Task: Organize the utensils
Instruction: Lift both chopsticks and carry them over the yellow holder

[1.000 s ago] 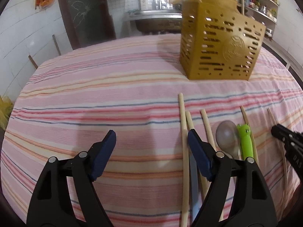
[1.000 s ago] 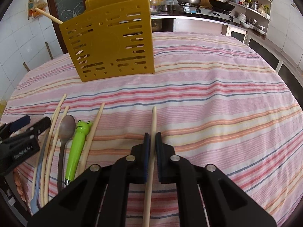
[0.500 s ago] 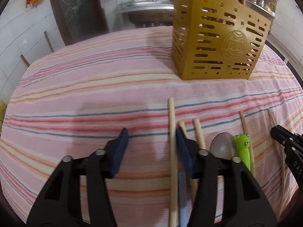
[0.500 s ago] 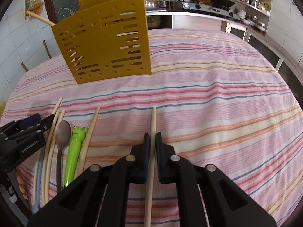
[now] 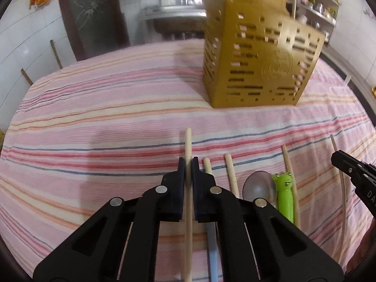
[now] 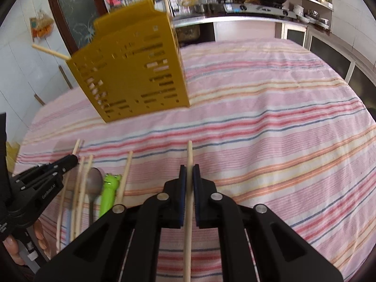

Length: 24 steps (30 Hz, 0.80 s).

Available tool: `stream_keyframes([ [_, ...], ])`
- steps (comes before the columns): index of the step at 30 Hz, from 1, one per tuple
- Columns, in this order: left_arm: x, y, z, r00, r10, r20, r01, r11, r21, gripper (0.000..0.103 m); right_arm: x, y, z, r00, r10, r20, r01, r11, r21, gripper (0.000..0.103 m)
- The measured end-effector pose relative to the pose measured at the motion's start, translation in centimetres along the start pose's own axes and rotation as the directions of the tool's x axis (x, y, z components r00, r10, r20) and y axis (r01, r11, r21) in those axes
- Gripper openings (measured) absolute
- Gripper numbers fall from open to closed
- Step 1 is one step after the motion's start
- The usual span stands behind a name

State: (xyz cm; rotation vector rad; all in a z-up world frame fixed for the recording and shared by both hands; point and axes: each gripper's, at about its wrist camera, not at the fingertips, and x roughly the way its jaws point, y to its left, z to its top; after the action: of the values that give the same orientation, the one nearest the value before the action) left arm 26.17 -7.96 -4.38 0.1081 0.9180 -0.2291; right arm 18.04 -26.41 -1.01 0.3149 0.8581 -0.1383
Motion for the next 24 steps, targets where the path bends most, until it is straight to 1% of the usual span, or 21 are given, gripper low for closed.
stream_keyframes([
  [2, -1.6, 0.3, -0.4, 0.999, -0.006, 0.048, 0.007, 1.000, -0.012, 0.004, -1.1, 0.1, -0.1, 0.999, 0.027, 0.045, -0.027, 1.000, 0.001, 0.006],
  [4, -3.2, 0.5, -0.7, 0.995, 0.013, 0.102, -0.011, 1.000, -0.014, 0.004, -2.2, 0.4, 0.0, 0.995, 0.036, 0.088, -0.036, 0.999, -0.007, 0.006],
  [6, -4.9, 0.9, -1.2, 0.988, 0.028, 0.155, -0.025, 0.999, -0.021, 0.004, -3.6, 0.7, 0.0, 0.988, 0.049, 0.144, -0.047, 0.999, -0.020, 0.006],
  [9, -7.1, 1.9, -1.6, 0.976, 0.029, 0.217, -0.018, 0.998, -0.054, 0.004, -5.5, 1.1, 0.1, 0.972, 0.076, 0.220, -0.069, 0.997, -0.042, 0.006],
  [11, -8.7, 2.6, -2.0, 0.963, 0.043, 0.266, -0.023, 0.997, -0.079, 0.004, -6.5, 1.5, 0.0, 0.960, 0.079, 0.269, -0.066, 0.996, -0.058, 0.006],
  [12, -9.2, 2.8, -2.0, 0.959, 0.046, 0.280, -0.024, 0.996, -0.084, 0.004, -7.2, 1.7, -0.2, 0.951, 0.082, 0.299, -0.065, 0.996, -0.067, 0.006],
  [13, -10.0, 3.0, -2.4, 0.950, 0.051, 0.307, -0.025, 0.996, -0.089, 0.004, -7.9, 1.9, -0.3, 0.941, 0.088, 0.325, -0.066, 0.995, -0.077, 0.006],
  [16, -11.9, 3.9, -3.4, 0.931, 0.060, 0.361, -0.026, 0.995, -0.097, 0.004, -9.2, 2.3, -0.8, 0.920, 0.098, 0.380, -0.062, 0.992, -0.107, 0.006],
  [17, -12.6, 4.1, -3.9, 0.921, 0.066, 0.383, -0.028, 0.994, -0.105, 0.004, -9.7, 2.5, -1.0, 0.914, 0.098, 0.394, -0.056, 0.992, -0.115, 0.006],
  [19, -13.6, 4.7, -4.6, 0.912, 0.070, 0.405, -0.027, 0.994, -0.110, 0.004, -10.4, 2.9, -1.4, 0.901, 0.098, 0.423, -0.042, 0.989, -0.140, 0.006],
  [21, -14.5, 4.9, -5.3, 0.898, 0.077, 0.433, -0.030, 0.993, -0.114, 0.004, -10.9, 3.0, -1.8, 0.893, 0.104, 0.438, -0.042, 0.988, -0.148, 0.006],
  [24, -15.3, 5.1, -6.2, 0.883, 0.092, 0.461, -0.041, 0.992, -0.118, 0.005, -11.3, 3.0, -2.3, 0.883, 0.103, 0.458, -0.036, 0.988, -0.153, 0.006],
])
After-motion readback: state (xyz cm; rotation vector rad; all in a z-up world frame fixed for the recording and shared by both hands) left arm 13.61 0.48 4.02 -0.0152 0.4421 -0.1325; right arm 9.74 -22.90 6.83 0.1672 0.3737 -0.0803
